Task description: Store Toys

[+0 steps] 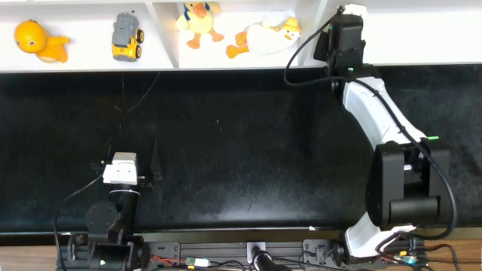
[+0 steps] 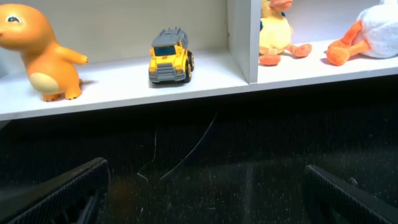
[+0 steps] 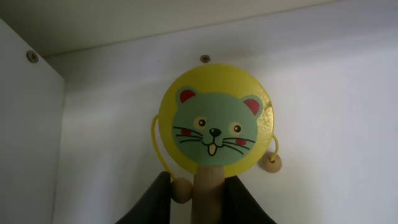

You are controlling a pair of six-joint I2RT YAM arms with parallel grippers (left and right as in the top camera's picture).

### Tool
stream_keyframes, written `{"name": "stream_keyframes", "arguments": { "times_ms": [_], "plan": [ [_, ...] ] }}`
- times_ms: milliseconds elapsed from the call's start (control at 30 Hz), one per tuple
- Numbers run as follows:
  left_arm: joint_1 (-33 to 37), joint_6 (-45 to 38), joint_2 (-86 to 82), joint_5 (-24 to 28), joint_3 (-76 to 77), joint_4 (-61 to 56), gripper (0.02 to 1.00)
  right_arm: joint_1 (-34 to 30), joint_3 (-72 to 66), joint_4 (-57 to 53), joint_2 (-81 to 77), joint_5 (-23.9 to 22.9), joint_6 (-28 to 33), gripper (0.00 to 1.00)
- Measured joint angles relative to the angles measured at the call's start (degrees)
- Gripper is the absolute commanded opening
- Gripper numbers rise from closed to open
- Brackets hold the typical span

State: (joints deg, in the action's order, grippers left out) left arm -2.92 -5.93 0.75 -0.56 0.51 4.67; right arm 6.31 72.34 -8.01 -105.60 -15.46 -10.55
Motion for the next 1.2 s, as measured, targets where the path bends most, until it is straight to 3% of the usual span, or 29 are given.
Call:
{"name": "stream_keyframes", "arguments": {
  "times_ms": [133, 233, 467, 667, 967, 1200],
  "plan": [
    [0.0, 0.0, 0.0, 0.0, 0.0, 0.0, 0.998, 0.0, 0.0, 0.0, 0.0, 0.2, 0.0, 0.172],
    [0.0, 0.0, 0.0, 0.0, 0.0, 0.0, 0.998, 0.0, 0.0, 0.0, 0.0, 0.3, -0.1, 0.288],
    [0.0, 0.0, 0.0, 0.0, 0.0, 0.0, 0.998, 0.0, 0.0, 0.0, 0.0, 0.3, -0.2, 0.288],
    [0.0, 0.0, 0.0, 0.0, 0.0, 0.0, 0.998, 0.0, 0.0, 0.1, 0.0, 0.4, -0.2, 0.393],
    [0.0, 0.0, 0.0, 0.0, 0.0, 0.0, 0.998, -0.3, 0.0, -0.7, 0.0, 1.1, -0.4, 0.389],
    [0.0, 0.0, 0.0, 0.0, 0.0, 0.0, 0.998, -1.0, 0.6, -10.4, 1.4, 1.7, -0.8, 0.389]
  ]
}}
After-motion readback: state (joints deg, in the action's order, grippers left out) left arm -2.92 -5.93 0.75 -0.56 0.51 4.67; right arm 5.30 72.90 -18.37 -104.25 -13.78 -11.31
